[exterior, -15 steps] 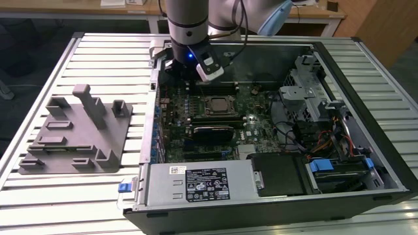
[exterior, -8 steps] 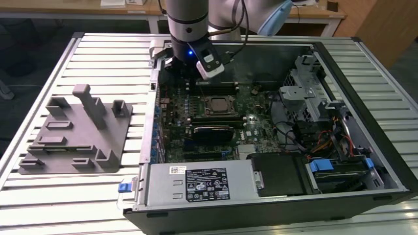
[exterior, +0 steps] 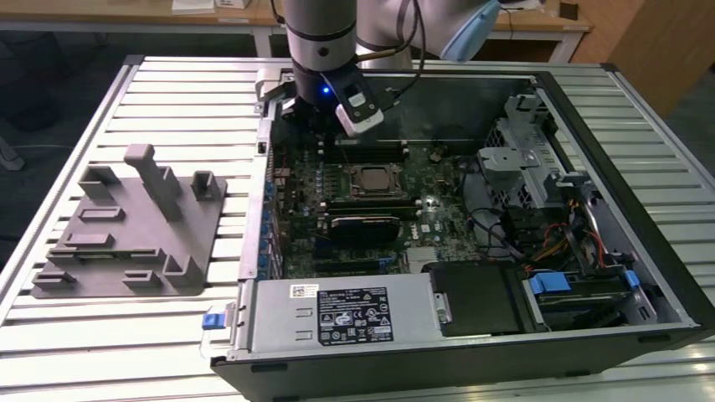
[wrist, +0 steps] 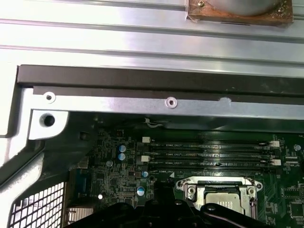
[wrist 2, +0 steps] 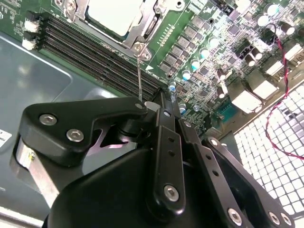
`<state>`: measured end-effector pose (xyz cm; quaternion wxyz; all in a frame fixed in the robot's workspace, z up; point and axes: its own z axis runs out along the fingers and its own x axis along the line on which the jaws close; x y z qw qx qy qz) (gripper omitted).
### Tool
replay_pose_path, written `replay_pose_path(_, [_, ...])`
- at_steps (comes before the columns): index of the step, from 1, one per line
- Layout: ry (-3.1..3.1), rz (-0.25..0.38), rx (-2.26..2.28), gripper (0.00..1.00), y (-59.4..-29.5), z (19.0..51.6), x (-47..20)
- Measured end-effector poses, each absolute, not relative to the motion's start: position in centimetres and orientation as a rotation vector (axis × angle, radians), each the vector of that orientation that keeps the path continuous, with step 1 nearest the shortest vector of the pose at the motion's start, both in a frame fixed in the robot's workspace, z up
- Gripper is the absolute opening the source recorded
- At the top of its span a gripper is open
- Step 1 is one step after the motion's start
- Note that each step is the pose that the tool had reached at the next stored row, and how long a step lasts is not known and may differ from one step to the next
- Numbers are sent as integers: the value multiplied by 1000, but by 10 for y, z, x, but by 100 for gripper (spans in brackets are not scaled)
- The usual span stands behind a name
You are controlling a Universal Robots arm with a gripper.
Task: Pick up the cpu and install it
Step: 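Install the first cpu locking lever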
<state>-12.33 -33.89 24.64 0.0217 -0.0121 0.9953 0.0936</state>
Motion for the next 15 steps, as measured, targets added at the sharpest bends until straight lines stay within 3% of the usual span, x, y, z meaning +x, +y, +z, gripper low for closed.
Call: replay_pose_path(15, [3086, 300, -37, 11, -339, 246, -98])
